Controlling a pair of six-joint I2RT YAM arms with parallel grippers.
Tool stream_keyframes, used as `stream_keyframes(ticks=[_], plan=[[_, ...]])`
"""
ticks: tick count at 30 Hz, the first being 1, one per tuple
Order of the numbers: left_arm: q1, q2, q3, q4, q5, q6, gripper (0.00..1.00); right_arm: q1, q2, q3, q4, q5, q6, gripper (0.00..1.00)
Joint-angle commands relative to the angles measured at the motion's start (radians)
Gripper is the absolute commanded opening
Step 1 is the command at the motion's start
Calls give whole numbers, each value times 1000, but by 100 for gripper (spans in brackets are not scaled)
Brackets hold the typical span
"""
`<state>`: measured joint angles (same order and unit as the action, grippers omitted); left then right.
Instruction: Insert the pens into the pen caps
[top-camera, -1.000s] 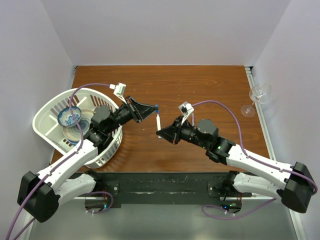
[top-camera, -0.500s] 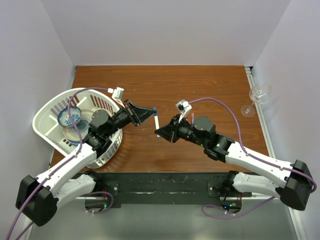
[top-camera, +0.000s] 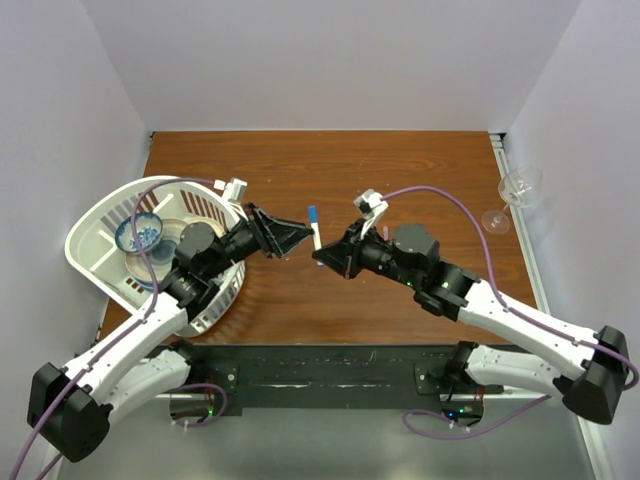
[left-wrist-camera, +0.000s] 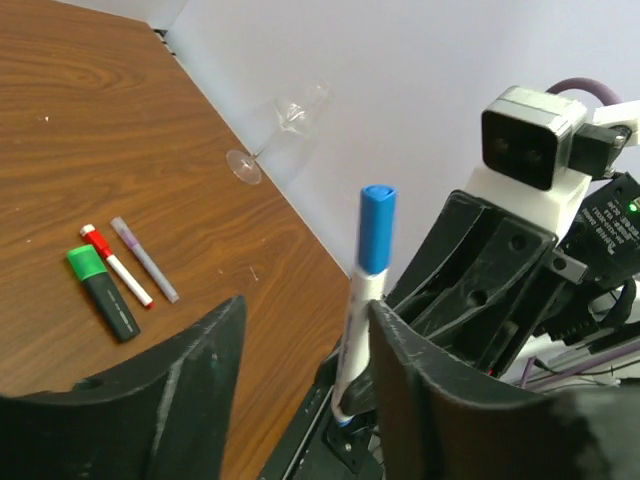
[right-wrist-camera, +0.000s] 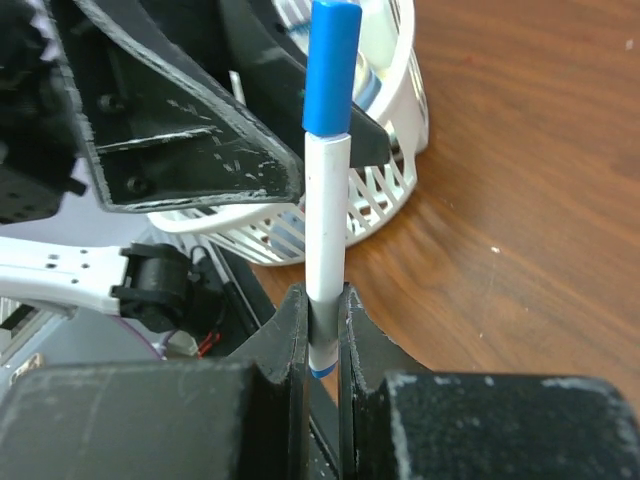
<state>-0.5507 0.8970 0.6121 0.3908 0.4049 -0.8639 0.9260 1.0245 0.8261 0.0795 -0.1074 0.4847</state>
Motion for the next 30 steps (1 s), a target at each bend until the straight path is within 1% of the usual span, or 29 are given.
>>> stream_keyframes(ticks=[1, 2, 5, 9, 15, 20, 26, 30], plan=[[0, -27, 129, -76, 20, 63, 61, -1, -102, 18, 54, -96, -23, 0], [0, -24, 149, -70, 29, 66, 64, -1, -109, 18, 51, -110, -15, 0], [0, -18, 166, -3, 87, 56, 67, -1, -139, 8, 51, -150, 14, 0], [0, -6, 167, 97, 175, 22, 68, -1, -175, -2, 45, -166, 34, 0], [0, 14, 167, 210, 218, -30, 70, -1, -173, -8, 25, -181, 43, 0], [0, 31, 178, 232, 219, -41, 71, 0, -145, -16, 42, -202, 58, 0], [0, 54, 210, 210, 213, -27, 72, 2, -127, -15, 54, -222, 64, 0], [-2, 72, 224, 204, 210, -21, 66, 8, -116, -16, 60, -227, 71, 0]])
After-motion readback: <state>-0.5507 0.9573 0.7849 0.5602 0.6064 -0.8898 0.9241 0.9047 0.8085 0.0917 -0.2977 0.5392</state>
